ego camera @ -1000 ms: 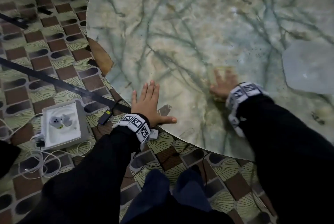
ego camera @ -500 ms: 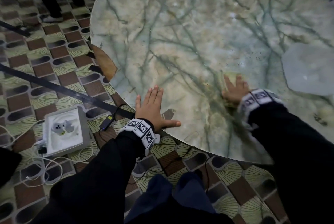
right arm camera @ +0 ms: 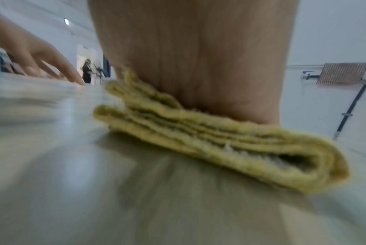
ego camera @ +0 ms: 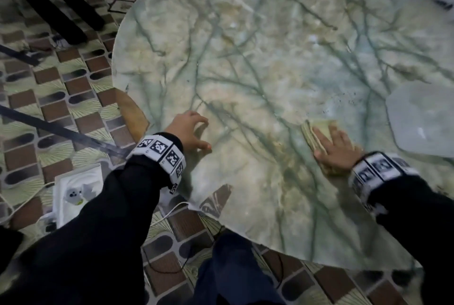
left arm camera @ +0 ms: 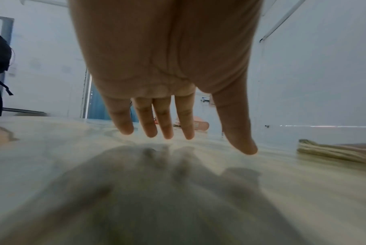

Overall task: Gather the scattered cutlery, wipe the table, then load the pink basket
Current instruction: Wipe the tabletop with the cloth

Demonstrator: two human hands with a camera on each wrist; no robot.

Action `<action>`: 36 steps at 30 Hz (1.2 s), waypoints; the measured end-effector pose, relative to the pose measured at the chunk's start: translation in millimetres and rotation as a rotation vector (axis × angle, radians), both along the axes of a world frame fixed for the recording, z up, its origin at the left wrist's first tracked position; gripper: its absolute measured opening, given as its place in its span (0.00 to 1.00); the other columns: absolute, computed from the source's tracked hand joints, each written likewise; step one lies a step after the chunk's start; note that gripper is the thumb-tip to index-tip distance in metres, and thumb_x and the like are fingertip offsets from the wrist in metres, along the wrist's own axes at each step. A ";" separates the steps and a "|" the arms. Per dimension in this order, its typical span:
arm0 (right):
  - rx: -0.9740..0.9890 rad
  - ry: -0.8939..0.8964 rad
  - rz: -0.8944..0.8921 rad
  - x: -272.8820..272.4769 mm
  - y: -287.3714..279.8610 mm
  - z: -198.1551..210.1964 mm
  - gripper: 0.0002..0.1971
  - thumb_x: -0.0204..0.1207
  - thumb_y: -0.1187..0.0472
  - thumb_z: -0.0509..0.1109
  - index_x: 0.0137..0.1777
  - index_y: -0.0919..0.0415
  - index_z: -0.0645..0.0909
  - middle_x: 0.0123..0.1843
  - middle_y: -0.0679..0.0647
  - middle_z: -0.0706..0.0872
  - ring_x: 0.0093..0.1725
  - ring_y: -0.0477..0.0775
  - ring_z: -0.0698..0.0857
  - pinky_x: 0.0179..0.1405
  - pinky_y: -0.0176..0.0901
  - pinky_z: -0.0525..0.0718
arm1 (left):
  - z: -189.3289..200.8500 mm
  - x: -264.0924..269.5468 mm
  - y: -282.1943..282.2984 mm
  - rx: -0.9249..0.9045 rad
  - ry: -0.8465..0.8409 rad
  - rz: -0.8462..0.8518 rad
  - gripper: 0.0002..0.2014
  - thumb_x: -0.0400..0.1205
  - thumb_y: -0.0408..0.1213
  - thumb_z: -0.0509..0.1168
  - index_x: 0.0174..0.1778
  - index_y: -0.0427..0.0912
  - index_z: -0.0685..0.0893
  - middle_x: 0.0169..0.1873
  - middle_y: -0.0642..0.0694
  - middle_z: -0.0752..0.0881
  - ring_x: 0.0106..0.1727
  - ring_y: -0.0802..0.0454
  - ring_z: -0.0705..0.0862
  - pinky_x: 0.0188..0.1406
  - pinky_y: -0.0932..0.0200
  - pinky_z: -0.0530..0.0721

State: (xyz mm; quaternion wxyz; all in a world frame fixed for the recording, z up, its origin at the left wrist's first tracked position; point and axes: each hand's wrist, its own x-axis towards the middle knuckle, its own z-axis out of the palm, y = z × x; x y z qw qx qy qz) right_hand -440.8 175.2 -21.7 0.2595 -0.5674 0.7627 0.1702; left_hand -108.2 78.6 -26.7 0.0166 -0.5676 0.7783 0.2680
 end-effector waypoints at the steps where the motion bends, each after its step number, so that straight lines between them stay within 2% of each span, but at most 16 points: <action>1: -0.055 -0.022 -0.057 1.7 -23.9 0.1 0.30 0.84 0.45 0.49 0.82 0.42 0.39 0.84 0.55 0.34 0.83 0.62 0.39 0.80 0.60 0.46 | 0.9 -1.3 -13.2 -0.017 -0.015 0.004 0.38 0.67 0.46 0.78 0.73 0.42 0.73 0.74 0.40 0.69 0.75 0.43 0.66 0.75 0.54 0.62; 3: -0.117 -0.017 -0.028 24.1 -70.9 -7.8 0.31 0.81 0.42 0.44 0.83 0.45 0.41 0.84 0.59 0.36 0.83 0.66 0.40 0.80 0.57 0.44 | 3.8 -1.6 -39.1 -0.029 -0.031 0.007 0.41 0.67 0.44 0.78 0.75 0.41 0.70 0.78 0.39 0.64 0.78 0.43 0.62 0.76 0.56 0.58; 6: -0.151 -0.064 0.226 90.2 -106.2 -29.3 0.33 0.77 0.39 0.41 0.81 0.41 0.37 0.84 0.57 0.33 0.83 0.64 0.39 0.78 0.66 0.44 | 5.3 3.3 -72.2 -0.015 -0.099 0.020 0.45 0.68 0.45 0.78 0.79 0.41 0.63 0.81 0.41 0.57 0.81 0.44 0.57 0.80 0.52 0.56; 10: -0.138 -0.197 0.636 168.1 -52.1 -23.5 0.31 0.82 0.46 0.50 0.80 0.36 0.38 0.83 0.51 0.31 0.83 0.58 0.36 0.76 0.70 0.40 | -0.2 15.4 -91.3 0.059 -0.241 -0.011 0.55 0.66 0.50 0.78 0.82 0.43 0.50 0.83 0.45 0.48 0.83 0.43 0.48 0.81 0.50 0.52; 12: -0.173 -0.247 0.823 151.8 -13.3 -25.2 0.33 0.78 0.45 0.53 0.81 0.36 0.44 0.85 0.52 0.43 0.83 0.56 0.53 0.73 0.73 0.57 | -3.8 20.4 -92.6 0.111 -0.232 -0.008 0.58 0.66 0.51 0.77 0.82 0.45 0.44 0.83 0.47 0.43 0.83 0.44 0.44 0.81 0.45 0.52; 14: -0.117 -0.207 0.646 110.0 -5.0 -12.0 0.41 0.68 0.41 0.52 0.81 0.38 0.40 0.83 0.51 0.54 0.74 0.55 0.71 0.57 0.69 0.80 | -4.2 21.5 -92.1 0.136 -0.233 -0.008 0.58 0.68 0.52 0.76 0.82 0.48 0.41 0.82 0.50 0.41 0.83 0.45 0.41 0.79 0.39 0.51; 15: -0.150 -0.132 0.614 85.0 -14.4 -11.3 0.42 0.69 0.42 0.52 0.81 0.41 0.34 0.84 0.52 0.51 0.74 0.55 0.69 0.55 0.71 0.81 | -3.6 21.0 -91.3 0.146 -0.238 -0.010 0.57 0.68 0.52 0.76 0.82 0.48 0.41 0.82 0.50 0.40 0.83 0.45 0.40 0.78 0.37 0.51; 18: -0.017 -0.064 0.310 18.4 -80.8 -5.1 0.31 0.84 0.45 0.47 0.78 0.36 0.29 0.82 0.51 0.27 0.83 0.58 0.38 0.76 0.72 0.49 | -2.7 19.6 -91.4 0.162 -0.235 -0.010 0.57 0.69 0.52 0.76 0.82 0.49 0.40 0.82 0.51 0.39 0.83 0.46 0.39 0.78 0.37 0.50; 20: -0.024 -0.064 0.076 10.4 -132.2 -2.7 0.32 0.84 0.44 0.50 0.80 0.38 0.35 0.82 0.51 0.27 0.83 0.59 0.35 0.78 0.66 0.43 | -4.7 20.4 -92.3 0.161 -0.222 -0.009 0.58 0.68 0.52 0.76 0.82 0.49 0.40 0.82 0.51 0.39 0.83 0.45 0.39 0.78 0.37 0.49; 23: -0.088 -0.152 0.089 72.2 -164.0 -13.5 0.32 0.83 0.47 0.53 0.82 0.43 0.42 0.84 0.58 0.36 0.82 0.67 0.41 0.79 0.66 0.46 | -8.8 22.9 -93.3 0.167 -0.199 -0.002 0.58 0.68 0.52 0.76 0.82 0.50 0.40 0.82 0.52 0.38 0.82 0.45 0.38 0.77 0.35 0.47; 27: -0.240 -0.156 0.529 171.5 -79.0 -19.5 0.31 0.73 0.45 0.48 0.79 0.39 0.61 0.84 0.56 0.53 0.81 0.61 0.59 0.72 0.73 0.56 | -11.0 25.4 -95.1 0.168 -0.200 -0.023 0.58 0.68 0.52 0.76 0.82 0.50 0.39 0.82 0.52 0.38 0.82 0.45 0.38 0.77 0.35 0.48; 28: -0.218 -0.186 0.629 177.2 -56.9 -12.5 0.31 0.71 0.44 0.45 0.78 0.37 0.59 0.84 0.55 0.47 0.82 0.58 0.53 0.72 0.75 0.55 | -11.5 26.3 -95.1 0.170 -0.191 -0.021 0.58 0.67 0.53 0.76 0.82 0.50 0.39 0.82 0.52 0.38 0.82 0.45 0.38 0.77 0.35 0.48; 30: -0.041 -0.230 0.782 151.6 -29.9 -18.5 0.34 0.70 0.40 0.36 0.79 0.32 0.41 0.75 0.49 0.20 0.76 0.52 0.28 0.74 0.72 0.39 | -10.3 26.5 -93.7 0.167 -0.173 -0.020 0.58 0.67 0.53 0.76 0.82 0.50 0.40 0.82 0.52 0.38 0.82 0.46 0.38 0.77 0.35 0.48; 31: -0.010 -0.236 0.745 131.9 -31.0 -15.8 0.34 0.70 0.39 0.34 0.78 0.31 0.35 0.70 0.47 0.15 0.76 0.51 0.26 0.74 0.71 0.40 | -9.4 25.8 -93.2 0.164 -0.173 -0.018 0.58 0.67 0.54 0.76 0.82 0.50 0.40 0.82 0.53 0.38 0.82 0.46 0.38 0.78 0.35 0.48; 33: -0.231 -0.093 0.631 87.2 -54.4 -14.6 0.35 0.67 0.36 0.36 0.76 0.29 0.31 0.78 0.47 0.21 0.83 0.55 0.40 0.74 0.71 0.50 | -7.9 24.4 -93.1 0.165 -0.181 -0.016 0.58 0.67 0.54 0.76 0.82 0.51 0.40 0.82 0.53 0.39 0.82 0.46 0.38 0.78 0.35 0.48; 36: -0.039 -0.066 0.183 46.5 -109.7 -7.8 0.51 0.48 0.30 0.29 0.80 0.35 0.37 0.84 0.51 0.34 0.83 0.61 0.40 0.78 0.65 0.43 | -7.2 23.3 -92.0 0.163 -0.212 -0.019 0.57 0.68 0.54 0.75 0.82 0.50 0.41 0.82 0.53 0.40 0.82 0.43 0.36 0.79 0.36 0.49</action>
